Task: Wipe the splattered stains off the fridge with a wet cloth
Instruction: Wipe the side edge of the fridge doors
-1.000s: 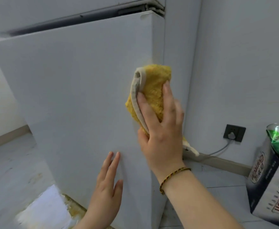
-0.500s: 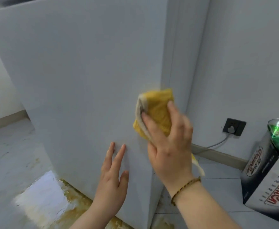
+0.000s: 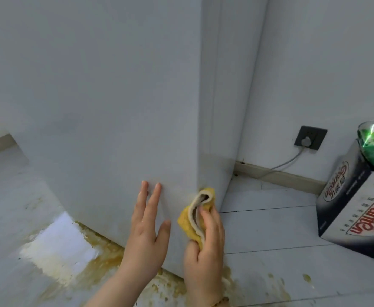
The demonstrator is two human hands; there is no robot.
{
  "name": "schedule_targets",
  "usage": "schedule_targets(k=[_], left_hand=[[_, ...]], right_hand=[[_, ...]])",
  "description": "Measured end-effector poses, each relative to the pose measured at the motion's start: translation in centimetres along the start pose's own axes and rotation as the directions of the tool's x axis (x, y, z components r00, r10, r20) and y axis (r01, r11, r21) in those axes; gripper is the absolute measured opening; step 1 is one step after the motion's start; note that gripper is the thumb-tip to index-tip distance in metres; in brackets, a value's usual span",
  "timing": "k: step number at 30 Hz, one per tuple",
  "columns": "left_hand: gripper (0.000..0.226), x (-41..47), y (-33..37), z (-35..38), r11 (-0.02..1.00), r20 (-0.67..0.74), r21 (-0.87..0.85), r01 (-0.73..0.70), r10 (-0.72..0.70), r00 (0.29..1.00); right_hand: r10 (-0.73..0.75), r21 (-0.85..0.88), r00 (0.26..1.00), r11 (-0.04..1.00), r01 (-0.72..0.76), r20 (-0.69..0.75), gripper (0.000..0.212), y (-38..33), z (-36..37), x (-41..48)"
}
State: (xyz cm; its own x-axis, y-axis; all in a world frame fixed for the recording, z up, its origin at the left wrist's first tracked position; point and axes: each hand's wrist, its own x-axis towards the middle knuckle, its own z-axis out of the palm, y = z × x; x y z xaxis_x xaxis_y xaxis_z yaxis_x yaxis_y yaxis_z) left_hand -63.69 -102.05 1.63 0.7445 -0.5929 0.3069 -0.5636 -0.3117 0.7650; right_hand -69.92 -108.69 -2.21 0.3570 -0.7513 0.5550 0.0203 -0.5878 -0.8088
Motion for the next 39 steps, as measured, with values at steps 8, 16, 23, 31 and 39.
schedule_targets(k=[8, 16, 23, 31, 39], left_hand=[[0.077, -0.1, -0.5, 0.5, 1.0, -0.013, 0.027, -0.001, 0.002, 1.0], [0.087, 0.1, -1.5, 0.4, 0.998, 0.03, 0.056, -0.033, 0.031, 0.999], [0.076, 0.0, -1.7, 0.9, 0.996, 0.003, 0.084, -0.039, 0.039, 0.999], [0.086, 0.0, -2.1, 1.7, 0.992, -0.018, 0.117, -0.051, 0.054, 0.998], [0.095, -1.9, -3.9, 2.1, 0.973, 0.057, 0.217, 0.076, -0.091, 0.994]], right_hand=[[0.313, 0.127, 0.914, 0.927, -0.354, 0.258, 0.069, 1.7, -0.7, 0.2], [0.411, 0.177, 0.86, 0.862, -0.475, 0.302, 0.061, 2.1, -1.2, 0.4], [0.724, 0.247, 0.682, 0.645, -0.723, 0.104, 0.058, 8.1, -4.5, 0.8], [0.894, 0.079, 0.317, 0.309, -0.948, 0.315, 0.059, 13.2, -0.1, -5.6], [0.887, 0.072, 0.228, 0.218, -0.973, 0.402, 0.062, 13.2, 1.8, -6.1]])
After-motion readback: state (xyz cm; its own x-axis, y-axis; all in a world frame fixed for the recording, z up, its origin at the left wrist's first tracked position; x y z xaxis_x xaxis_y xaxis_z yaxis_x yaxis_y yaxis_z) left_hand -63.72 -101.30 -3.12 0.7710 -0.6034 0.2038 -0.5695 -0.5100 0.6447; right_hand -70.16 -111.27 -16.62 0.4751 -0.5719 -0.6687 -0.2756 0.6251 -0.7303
